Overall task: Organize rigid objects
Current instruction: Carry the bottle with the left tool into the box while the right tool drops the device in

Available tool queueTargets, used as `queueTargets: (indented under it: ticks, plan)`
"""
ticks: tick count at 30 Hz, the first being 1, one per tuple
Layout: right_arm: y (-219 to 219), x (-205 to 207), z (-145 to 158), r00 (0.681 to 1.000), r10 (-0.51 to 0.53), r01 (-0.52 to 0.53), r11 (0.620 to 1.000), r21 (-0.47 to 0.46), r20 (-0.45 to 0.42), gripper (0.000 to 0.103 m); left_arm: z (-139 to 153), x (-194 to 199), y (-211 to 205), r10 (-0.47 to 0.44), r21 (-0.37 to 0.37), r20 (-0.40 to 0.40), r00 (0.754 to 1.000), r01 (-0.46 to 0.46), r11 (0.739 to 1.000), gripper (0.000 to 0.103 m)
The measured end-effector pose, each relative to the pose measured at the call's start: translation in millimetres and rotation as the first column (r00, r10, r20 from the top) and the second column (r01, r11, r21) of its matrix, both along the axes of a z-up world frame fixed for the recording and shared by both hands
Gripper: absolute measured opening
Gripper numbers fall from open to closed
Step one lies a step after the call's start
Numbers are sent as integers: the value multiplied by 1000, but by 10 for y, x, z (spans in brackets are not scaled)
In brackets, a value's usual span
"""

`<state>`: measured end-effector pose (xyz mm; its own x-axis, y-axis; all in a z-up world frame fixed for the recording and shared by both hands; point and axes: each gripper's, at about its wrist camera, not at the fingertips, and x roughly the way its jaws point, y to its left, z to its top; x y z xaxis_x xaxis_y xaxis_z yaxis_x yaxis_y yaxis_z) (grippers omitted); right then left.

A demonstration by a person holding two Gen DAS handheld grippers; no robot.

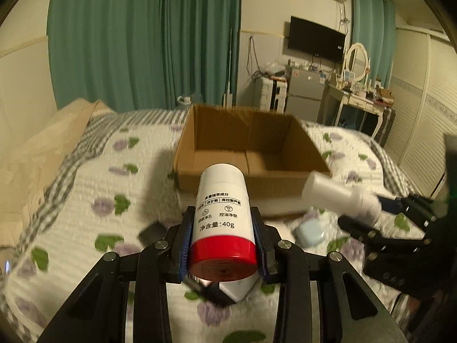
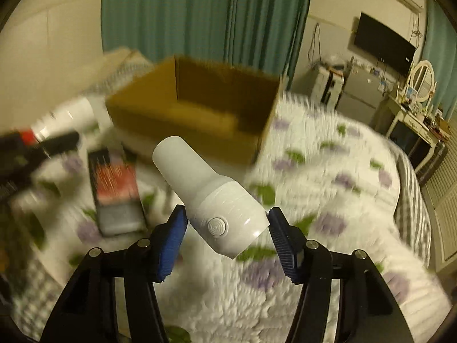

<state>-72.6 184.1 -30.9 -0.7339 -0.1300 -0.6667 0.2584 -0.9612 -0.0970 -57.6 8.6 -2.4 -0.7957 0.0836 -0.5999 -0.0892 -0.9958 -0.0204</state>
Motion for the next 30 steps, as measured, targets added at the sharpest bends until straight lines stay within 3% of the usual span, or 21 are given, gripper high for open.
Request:
queueTargets:
  ticks: [5, 11, 17, 24, 27, 29, 30]
  plan:
    - [-97, -265, 521, 995, 5, -9, 999, -39, -104, 58, 295, -268, 24, -11, 18, -61, 998, 12, 1000, 36]
    - [-182, -735, 697, 990, -8, 0, 998, -57, -143, 58, 391, -754, 61, -24, -17, -79, 997, 23, 1000, 36]
    - [-220, -1361, 528, 995, -46, 38, 995, -88, -91, 58, 180, -1310, 73, -18, -46, -30, 999, 16, 999, 36]
    - [-145, -1734, 129, 998, -68, 67, 991, -115, -11, 58, -203, -1590, 139, -31, -106, 27, 999, 33, 994, 36]
    - [-90, -1792, 41, 997, -71, 69, 989, -131, -10, 58, -265, -1602, 201, -42, -145, 16, 999, 43, 988, 44]
    - [-75, -1784, 58, 996, -81, 77, 986, -146, -21, 58, -233, -1556, 207, -37, -148, -17, 999, 34, 988, 63]
    - [-42, -1770, 72, 996, -83, 79, 986, -145, -24, 59, -213, -1537, 197, -39, -139, -29, 999, 35, 990, 63]
